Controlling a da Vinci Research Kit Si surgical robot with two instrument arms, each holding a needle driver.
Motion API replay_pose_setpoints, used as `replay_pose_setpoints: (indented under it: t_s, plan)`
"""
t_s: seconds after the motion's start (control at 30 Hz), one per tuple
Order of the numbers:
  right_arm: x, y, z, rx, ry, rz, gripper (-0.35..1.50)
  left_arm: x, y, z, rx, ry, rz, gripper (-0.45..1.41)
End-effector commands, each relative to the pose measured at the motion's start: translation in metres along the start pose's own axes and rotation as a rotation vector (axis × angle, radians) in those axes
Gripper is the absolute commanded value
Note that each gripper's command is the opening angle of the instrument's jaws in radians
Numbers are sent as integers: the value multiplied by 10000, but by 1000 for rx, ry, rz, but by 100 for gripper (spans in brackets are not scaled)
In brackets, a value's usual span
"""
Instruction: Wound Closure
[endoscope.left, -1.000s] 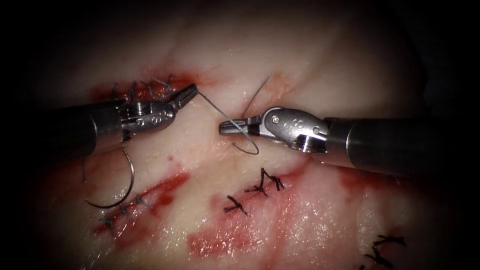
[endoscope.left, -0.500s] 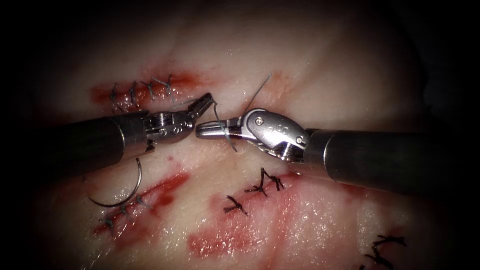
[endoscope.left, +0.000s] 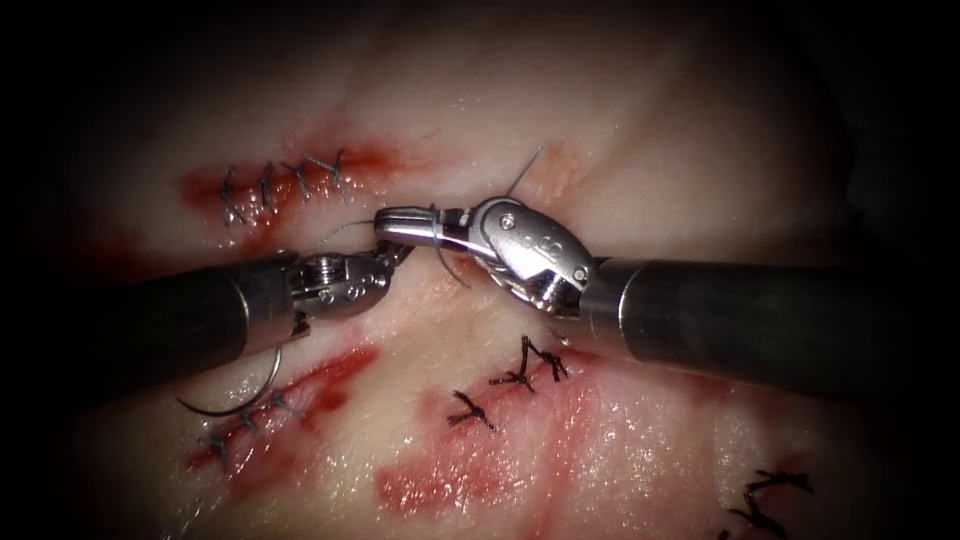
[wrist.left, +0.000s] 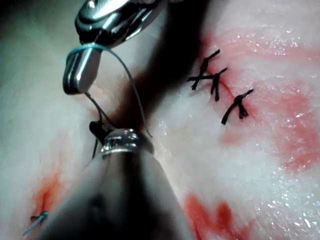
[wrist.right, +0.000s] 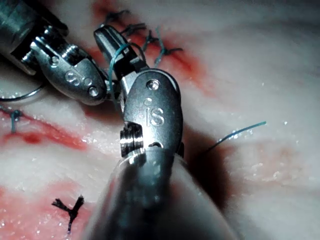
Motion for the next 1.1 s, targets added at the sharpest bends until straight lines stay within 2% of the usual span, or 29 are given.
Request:
replay_pose_setpoints:
  t_s: [0.03,0.1,0.17,0.23,0.43,0.57,0.87,1.1]
  plan:
    - [-4,6,14,-9,0,-4,-6,4,1,7,1,3,-1,-45]
    - [-5,10,14,-39,-5,-4,12,8,5,2,2,2,-2,-45]
    - [-5,17,10,-84,-13,-5,46,10,7,-3,2,1,-2,-45]
    - [-6,23,5,-125,-29,-8,61,12,9,-8,3,-2,-2,-45]
    - [-12,33,-10,-197,-150,-36,64,11,9,-19,1,-3,-1,-45]
    - [-24,35,-11,-217,-221,-42,83,12,11,-23,4,-6,-1,-45]
    - [-57,43,-16,-224,-343,-39,83,21,19,-40,-5,11,23,-45]
    - [-90,46,-21,-230,-385,-22,81,26,17,-61,-10,7,62,-45]
